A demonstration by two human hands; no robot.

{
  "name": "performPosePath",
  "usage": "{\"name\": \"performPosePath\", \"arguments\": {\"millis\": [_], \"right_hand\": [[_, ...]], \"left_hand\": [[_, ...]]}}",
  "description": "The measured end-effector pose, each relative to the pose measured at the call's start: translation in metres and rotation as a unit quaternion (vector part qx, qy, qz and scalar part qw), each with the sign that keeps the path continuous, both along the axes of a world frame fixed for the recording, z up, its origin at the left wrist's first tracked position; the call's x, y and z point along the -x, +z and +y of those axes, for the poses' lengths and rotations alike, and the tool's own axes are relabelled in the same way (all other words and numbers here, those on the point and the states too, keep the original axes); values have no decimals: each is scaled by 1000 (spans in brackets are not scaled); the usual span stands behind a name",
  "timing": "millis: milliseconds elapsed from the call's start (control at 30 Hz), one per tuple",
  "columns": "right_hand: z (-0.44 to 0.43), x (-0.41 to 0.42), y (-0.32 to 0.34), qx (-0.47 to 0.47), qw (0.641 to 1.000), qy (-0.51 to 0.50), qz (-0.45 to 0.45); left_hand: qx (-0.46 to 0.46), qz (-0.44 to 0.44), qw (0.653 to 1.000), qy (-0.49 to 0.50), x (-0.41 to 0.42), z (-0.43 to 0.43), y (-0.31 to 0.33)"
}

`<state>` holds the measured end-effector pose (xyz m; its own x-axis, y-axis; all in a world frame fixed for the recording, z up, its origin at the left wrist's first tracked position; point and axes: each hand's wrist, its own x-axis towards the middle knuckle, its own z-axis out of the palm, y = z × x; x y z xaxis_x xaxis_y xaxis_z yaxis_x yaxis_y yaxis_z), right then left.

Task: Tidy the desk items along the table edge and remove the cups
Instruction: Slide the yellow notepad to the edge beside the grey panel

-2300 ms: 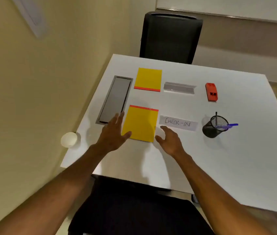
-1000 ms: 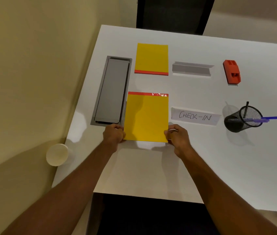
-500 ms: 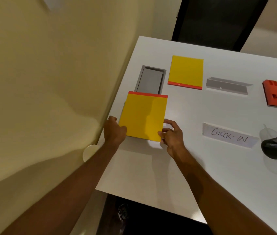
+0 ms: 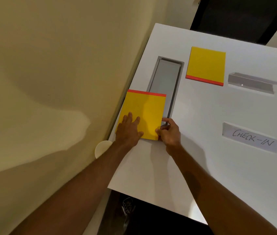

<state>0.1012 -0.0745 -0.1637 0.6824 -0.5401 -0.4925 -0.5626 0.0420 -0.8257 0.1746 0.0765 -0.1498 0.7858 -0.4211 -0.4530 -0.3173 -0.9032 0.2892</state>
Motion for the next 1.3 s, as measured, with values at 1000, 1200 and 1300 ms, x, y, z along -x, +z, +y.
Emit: {"name": "performPosePath", "arguments": {"millis": [1000,1200,1300], "right_hand": [[-4,6,11,229,968,93,49],[-26,32,33,266,953,134,53],[-37,51,51,281,947,145,55]], "left_hand": [[12,-21,1000,-6,1,-4,11],[32,-54,998,-26,17,-22,48],[51,-74,995,-47,29,-35,68]]}}
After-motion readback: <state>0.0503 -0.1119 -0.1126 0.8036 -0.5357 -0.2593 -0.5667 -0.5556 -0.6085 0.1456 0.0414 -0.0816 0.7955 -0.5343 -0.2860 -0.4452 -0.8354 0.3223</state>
